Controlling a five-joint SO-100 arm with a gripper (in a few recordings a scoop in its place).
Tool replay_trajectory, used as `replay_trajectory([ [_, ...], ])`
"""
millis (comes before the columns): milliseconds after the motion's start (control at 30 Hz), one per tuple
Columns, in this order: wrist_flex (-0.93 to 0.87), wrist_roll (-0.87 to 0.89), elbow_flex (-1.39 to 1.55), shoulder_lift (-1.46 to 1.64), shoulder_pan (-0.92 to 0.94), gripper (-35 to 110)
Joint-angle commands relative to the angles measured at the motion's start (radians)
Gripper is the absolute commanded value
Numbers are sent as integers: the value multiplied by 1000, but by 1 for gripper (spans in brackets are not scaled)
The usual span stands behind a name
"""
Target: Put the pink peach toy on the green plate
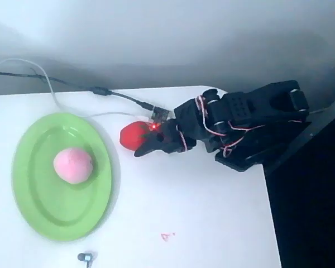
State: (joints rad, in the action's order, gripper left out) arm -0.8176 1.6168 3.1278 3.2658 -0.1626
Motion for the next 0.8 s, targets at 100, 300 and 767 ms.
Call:
replay_trajectory([
  [100,-8,-51,106,95,15,39],
  [300,-31,-98,147,149,48,36],
  [767,-333,83,149,150,49,8],
])
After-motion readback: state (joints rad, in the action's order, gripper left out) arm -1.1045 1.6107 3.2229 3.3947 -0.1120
